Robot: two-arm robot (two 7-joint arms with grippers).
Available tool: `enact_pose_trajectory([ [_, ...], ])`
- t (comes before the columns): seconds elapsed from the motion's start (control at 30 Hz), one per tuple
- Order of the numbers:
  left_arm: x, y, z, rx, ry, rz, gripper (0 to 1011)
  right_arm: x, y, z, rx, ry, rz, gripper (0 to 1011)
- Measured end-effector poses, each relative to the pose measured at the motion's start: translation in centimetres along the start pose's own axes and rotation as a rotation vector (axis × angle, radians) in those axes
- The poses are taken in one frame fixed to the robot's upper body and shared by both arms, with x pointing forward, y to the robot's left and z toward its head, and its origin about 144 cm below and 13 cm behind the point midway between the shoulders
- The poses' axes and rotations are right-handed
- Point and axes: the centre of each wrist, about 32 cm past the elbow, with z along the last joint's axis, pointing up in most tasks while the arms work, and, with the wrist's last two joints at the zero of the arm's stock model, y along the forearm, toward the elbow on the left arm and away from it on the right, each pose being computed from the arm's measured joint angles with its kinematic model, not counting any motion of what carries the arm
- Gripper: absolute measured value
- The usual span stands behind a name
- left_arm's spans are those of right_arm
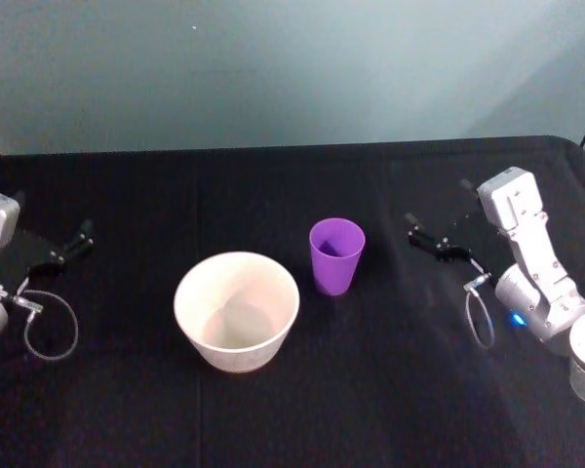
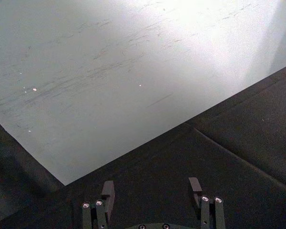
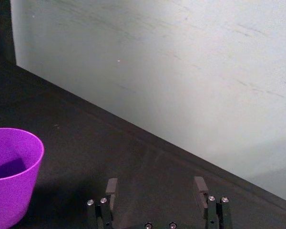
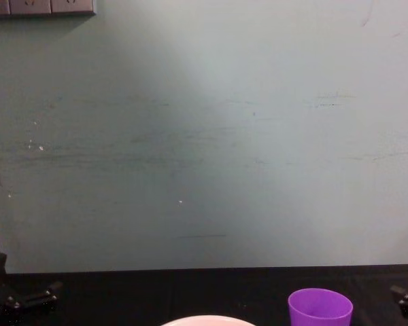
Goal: Pick up the cup and pour the mung beans from the cup into the bowl.
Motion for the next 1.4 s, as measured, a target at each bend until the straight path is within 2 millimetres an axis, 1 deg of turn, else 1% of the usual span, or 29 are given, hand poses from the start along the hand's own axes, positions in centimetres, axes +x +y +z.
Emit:
enact_pose_trajectory([
  [0.13, 0.0, 0.0, 0.0, 0.0, 0.0, 0.0, 1011, -0.2, 0.6, -0.2, 0.002, 0.031, 0.032, 1003],
  [0.33, 0.0, 0.0, 0.0, 0.0, 0.0, 0.0, 1011, -0.1, 0.6, -0.7, 0.031, 0.107, 0.115, 1003],
  [0.53, 0.0, 0.0, 0.0, 0.0, 0.0, 0.0, 1011, 0.3, 0.0, -2.1, 0.059, 0.181, 0.226, 1003],
  [0.87, 0.0, 0.0, 0.0, 0.0, 0.0, 0.0, 1011, 0.3, -0.5, -4.2, 0.127, 0.232, 0.348, 1002],
  [1.03, 0.0, 0.0, 0.0, 0.0, 0.0, 0.0, 1011, 0.0, -0.1, -4.6, 0.152, 0.263, 0.389, 1003],
  [1.4, 0.0, 0.0, 0.0, 0.0, 0.0, 0.0, 1012, -0.8, 0.5, -4.3, 0.189, 0.278, 0.436, 1003],
])
